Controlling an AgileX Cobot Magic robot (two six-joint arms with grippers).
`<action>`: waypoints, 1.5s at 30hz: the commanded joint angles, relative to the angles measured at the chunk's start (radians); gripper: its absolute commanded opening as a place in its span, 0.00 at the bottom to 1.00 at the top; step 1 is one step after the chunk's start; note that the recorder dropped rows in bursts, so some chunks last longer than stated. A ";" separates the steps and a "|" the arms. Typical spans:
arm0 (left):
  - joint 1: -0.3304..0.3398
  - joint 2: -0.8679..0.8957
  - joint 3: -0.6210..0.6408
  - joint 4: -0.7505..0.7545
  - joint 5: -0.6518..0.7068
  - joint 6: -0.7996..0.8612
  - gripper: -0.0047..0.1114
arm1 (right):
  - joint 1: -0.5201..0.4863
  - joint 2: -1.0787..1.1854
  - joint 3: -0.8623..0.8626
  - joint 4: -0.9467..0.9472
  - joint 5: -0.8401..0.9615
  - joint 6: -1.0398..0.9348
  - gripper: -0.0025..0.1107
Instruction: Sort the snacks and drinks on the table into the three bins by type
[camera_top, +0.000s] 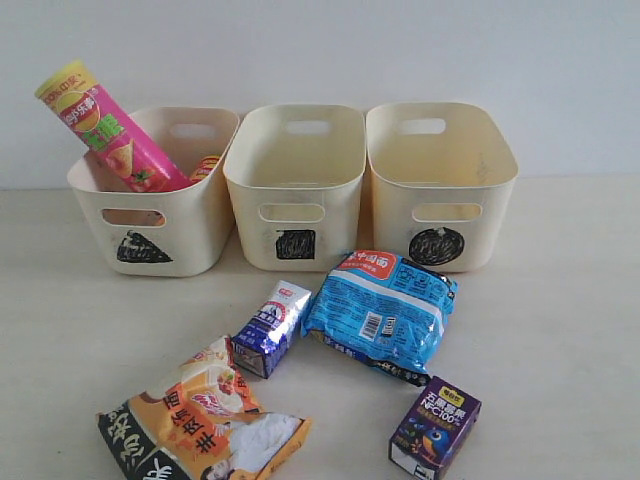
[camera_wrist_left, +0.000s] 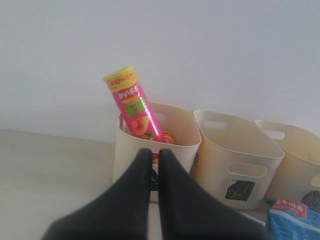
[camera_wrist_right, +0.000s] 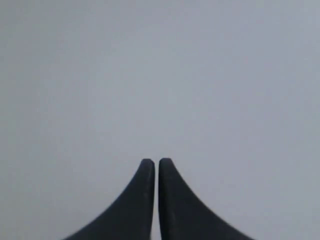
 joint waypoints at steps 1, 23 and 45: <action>0.000 -0.002 0.004 -0.003 -0.019 -0.003 0.08 | 0.000 -0.004 -0.013 0.054 -0.075 0.299 0.03; 0.000 -0.002 0.004 -0.003 -0.015 0.011 0.08 | 0.001 0.778 -0.851 0.031 0.491 0.391 0.03; 0.000 -0.002 0.177 0.007 -0.198 0.066 0.08 | 0.001 1.249 -0.802 0.776 0.924 -0.415 0.03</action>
